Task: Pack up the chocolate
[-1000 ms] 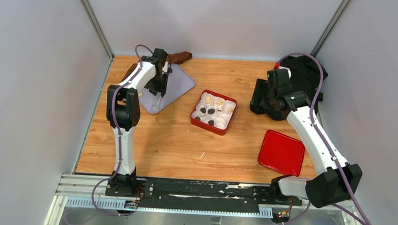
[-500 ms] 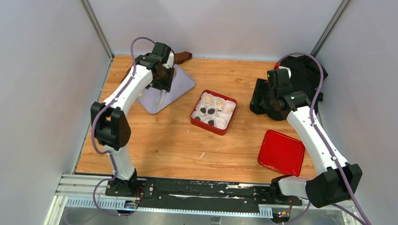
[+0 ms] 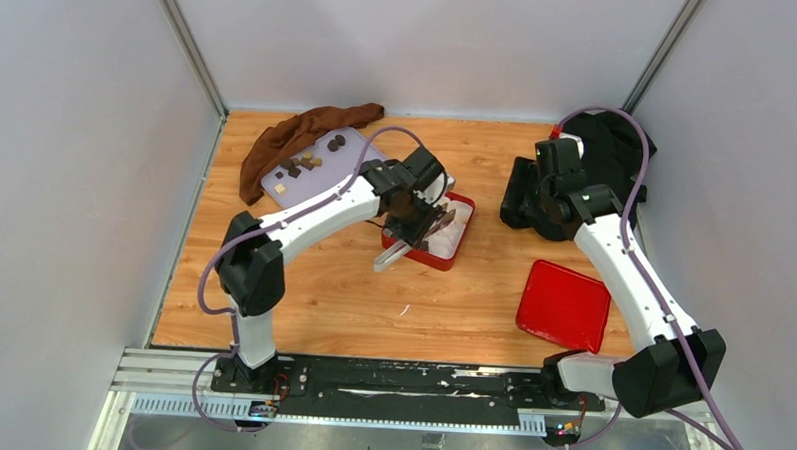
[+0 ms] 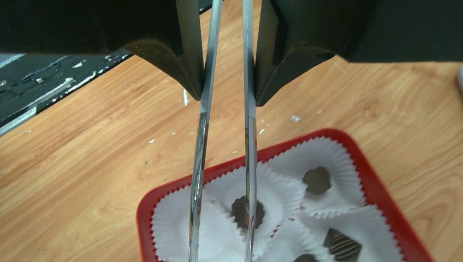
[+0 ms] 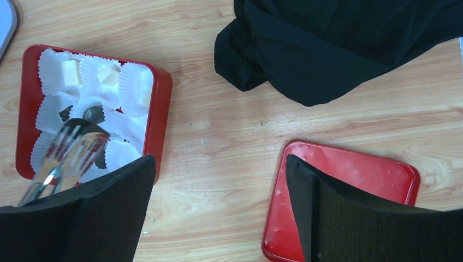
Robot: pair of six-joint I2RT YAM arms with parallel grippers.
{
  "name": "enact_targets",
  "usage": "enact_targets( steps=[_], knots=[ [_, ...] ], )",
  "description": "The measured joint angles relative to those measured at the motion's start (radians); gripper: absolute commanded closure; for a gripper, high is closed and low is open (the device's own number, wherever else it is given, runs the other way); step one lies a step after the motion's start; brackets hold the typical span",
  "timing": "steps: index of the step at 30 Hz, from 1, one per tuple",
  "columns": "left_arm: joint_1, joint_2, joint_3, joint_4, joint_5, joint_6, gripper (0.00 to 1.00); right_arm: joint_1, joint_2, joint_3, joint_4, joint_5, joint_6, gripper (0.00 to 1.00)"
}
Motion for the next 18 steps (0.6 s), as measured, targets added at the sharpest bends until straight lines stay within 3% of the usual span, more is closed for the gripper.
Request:
enact_targets(
  steps=[12,17,18],
  knots=[
    [-0.046,0.128,0.058,0.017,0.025,-0.019,0.96,0.0,-0.05,-0.011,-0.002,0.003,-0.001,0.08],
    [-0.046,0.128,0.058,0.017,0.031,-0.019,0.83,0.0,-0.056,-0.023,-0.005,0.003,-0.001,0.08],
    [-0.046,0.129,0.058,0.018,0.032,-0.019,0.77,0.0,-0.056,-0.023,-0.007,0.003,-0.001,0.08]
  ],
)
